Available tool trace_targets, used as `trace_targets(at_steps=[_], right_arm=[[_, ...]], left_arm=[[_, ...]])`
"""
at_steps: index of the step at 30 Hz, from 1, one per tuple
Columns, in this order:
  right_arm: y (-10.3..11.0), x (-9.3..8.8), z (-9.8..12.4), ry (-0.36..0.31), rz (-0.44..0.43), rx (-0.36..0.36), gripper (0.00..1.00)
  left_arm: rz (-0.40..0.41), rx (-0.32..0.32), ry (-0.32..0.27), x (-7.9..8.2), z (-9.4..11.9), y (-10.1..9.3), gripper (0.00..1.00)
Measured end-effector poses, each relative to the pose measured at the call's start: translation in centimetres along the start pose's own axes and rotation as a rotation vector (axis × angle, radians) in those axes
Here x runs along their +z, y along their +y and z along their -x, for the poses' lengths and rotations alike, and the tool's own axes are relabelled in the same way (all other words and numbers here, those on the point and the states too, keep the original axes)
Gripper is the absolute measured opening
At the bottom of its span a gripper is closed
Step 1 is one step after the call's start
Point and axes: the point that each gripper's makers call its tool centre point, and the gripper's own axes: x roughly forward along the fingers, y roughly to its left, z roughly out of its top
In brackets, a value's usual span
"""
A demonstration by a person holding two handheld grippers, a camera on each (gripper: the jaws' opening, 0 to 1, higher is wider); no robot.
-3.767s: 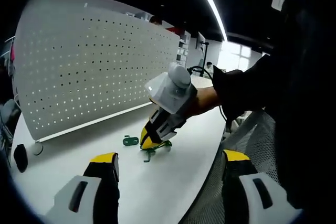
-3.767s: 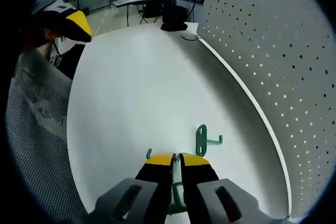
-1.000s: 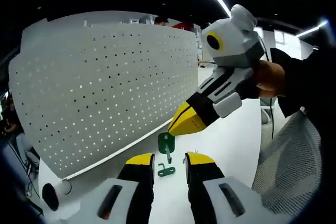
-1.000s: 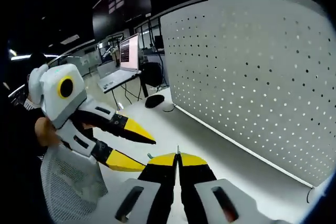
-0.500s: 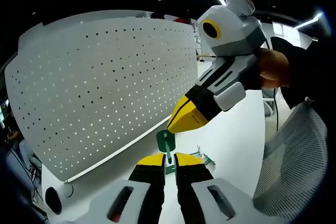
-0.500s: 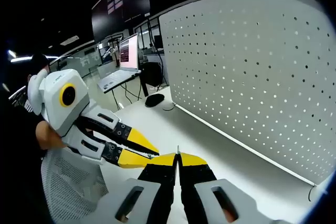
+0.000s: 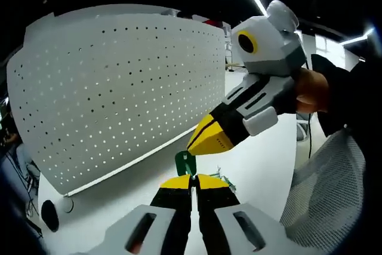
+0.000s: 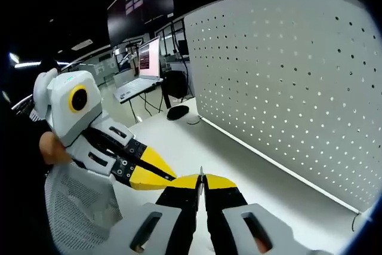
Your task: Insert the hook assembly into the mounting plate slot until the hook locks in place.
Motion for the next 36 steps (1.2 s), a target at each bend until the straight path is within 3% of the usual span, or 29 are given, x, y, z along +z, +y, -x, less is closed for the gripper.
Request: trace_targets(at_steps=[4, 16, 22, 24, 28, 36], right_arm=[[0.0, -0.5, 0.0, 0.007, 0.008, -0.003, 0.09], [0.3, -0.6, -0.1, 0.01, 0.017, -0.001, 0.02], [0.0, -0.1, 0.2, -0.008, -0.101, 0.015, 0.01], [-0.1, 0.5, 0.5, -0.044, -0.153, 0.018, 0.01], [-0.3, 0.8, 0.7, -0.065, -0.224, 0.034, 0.01], [0.5, 1.4, 0.9, -0.093, -0.278, 0.07, 0.01]], left_arm=[[0.013, 0.0, 0.004, -0.1, 0.1, 0.1, 0.01], [0.038, -0.005, -0.004, -0.1, 0.4, -0.3, 0.01], [-0.02, 0.011, -0.037, 0.3, 0.6, 0.0, 0.02], [-0.07, 0.038, -0.092, 1.2, 0.8, 0.3, 0.03], [-0.083, 0.062, -0.148, 2.2, 1.2, 0.3, 0.08], [-0.101, 0.075, -0.141, 2.2, 0.7, 0.3, 0.09]])
